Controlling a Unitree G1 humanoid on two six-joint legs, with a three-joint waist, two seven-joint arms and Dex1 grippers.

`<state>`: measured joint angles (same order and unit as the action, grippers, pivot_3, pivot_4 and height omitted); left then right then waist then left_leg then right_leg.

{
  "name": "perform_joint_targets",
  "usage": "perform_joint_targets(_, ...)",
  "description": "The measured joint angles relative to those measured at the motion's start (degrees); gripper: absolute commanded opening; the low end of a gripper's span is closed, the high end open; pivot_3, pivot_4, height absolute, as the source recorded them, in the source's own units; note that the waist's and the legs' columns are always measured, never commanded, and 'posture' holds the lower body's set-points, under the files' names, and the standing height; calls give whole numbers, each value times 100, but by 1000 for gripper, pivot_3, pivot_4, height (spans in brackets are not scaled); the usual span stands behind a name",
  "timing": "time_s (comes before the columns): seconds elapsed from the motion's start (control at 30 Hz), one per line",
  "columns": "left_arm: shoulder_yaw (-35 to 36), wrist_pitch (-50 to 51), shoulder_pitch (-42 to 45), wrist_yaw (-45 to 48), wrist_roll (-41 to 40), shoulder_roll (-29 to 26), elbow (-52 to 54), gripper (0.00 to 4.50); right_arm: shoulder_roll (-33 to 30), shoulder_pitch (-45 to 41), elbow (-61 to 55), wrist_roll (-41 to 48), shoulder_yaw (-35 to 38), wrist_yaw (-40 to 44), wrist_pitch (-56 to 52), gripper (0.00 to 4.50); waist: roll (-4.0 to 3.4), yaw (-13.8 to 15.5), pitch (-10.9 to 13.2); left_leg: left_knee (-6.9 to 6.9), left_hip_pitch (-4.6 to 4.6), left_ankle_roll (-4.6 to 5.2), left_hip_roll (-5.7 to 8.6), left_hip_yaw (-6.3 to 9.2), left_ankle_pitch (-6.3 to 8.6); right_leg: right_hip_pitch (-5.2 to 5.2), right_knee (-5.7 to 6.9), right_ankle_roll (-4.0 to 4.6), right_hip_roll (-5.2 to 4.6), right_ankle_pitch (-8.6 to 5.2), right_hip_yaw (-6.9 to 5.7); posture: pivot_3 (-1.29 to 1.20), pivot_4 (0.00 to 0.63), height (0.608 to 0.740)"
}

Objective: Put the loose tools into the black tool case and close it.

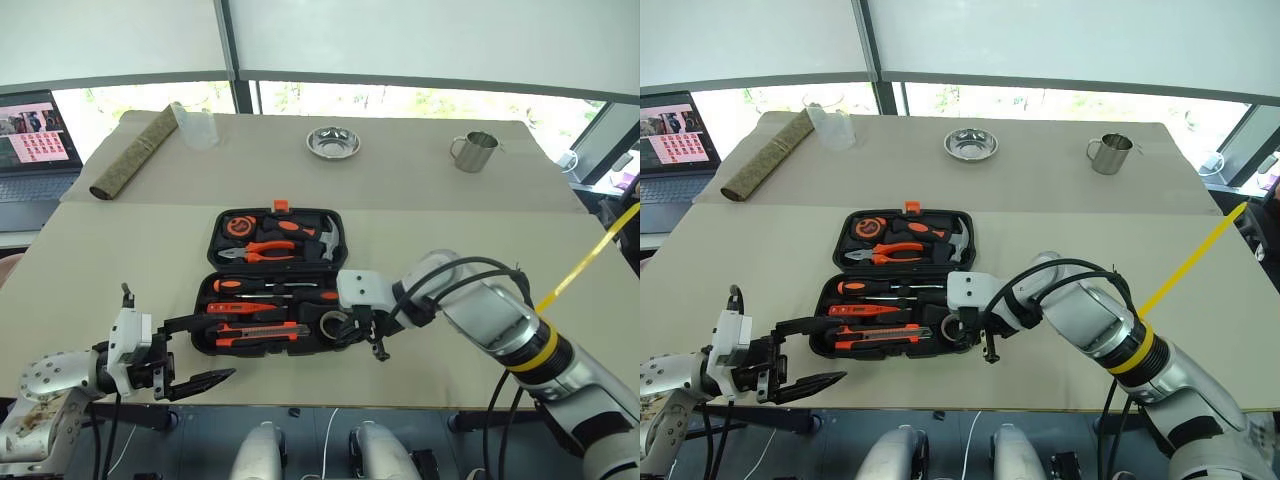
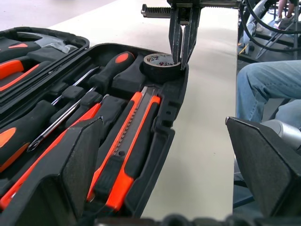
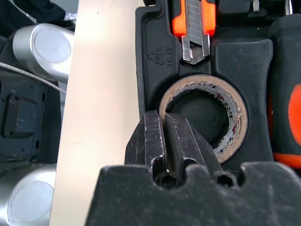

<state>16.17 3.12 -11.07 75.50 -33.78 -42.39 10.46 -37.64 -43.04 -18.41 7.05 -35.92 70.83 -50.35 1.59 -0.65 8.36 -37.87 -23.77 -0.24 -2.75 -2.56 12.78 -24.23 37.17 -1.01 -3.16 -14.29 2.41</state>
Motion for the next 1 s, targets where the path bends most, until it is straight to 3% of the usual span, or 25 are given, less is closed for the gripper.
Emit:
perform_joint_targets(0.17,44,-4,2,-224,-8,18,62,4500,69,-125,292,160,61,131,7,1686,1,-5,0,0,0,0,-1,1,0,0,0,0,1,0,0,0,150,740)
perform_joint_targets(0.27,116,98,5,-383,-39,18,104,4500,-182,-160,299,631,184,853,353,2647,6,-7,2,0,-1,2,-2,5,2,1,-3,0,2,0,-2,0,150,740)
perform_joint_targets(0.4,355,114,259,-826,-45,164,49,4500,-242,-108,703,1021,724,1229,923,2647,11,-10,5,0,2,3,-3,6,1,4,-1,0,4,1,-2,0,150,740)
perform_joint_targets(0.47,533,245,394,-1124,-40,164,-113,3959,-297,-107,1104,1057,1070,1196,1100,2758,13,-6,5,0,5,3,-2,6,1,7,0,1,4,1,-2,0,150,740)
perform_joint_targets(0.5,661,362,510,-1434,-3,169,-311,3749,-314,-106,1437,1067,1350,1085,1221,2167,13,-5,5,0,6,2,-1,5,1,7,0,1,3,1,-1,0,150,740)
perform_joint_targets(0.6,800,569,798,-2058,139,199,-776,2796,-160,-105,2133,1019,1848,699,1588,1347,17,-9,3,0,5,3,-1,5,1,6,1,1,5,2,-1,0,150,740)
perform_joint_targets(0.73,829,931,1394,-3161,450,458,-1354,1268,156,-32,3410,379,2168,-440,3045,5,22,-10,4,0,2,2,1,3,1,5,3,-1,4,4,0,0,150,740)
perform_joint_targets(0.83,621,1301,1906,-3818,694,624,-1744,218,613,85,4245,-202,2196,-1303,4077,0,28,-13,3,0,1,1,3,3,0,4,5,-3,3,8,4,0,150,740)
perform_joint_targets(1.0,0,1643,2375,-3988,1028,717,-2039,69,1184,107,4786,-665,1954,-1744,4742,0,29,-39,4,1,-5,1,2,0,0,-3,6,-4,3,10,6,0,150,740)
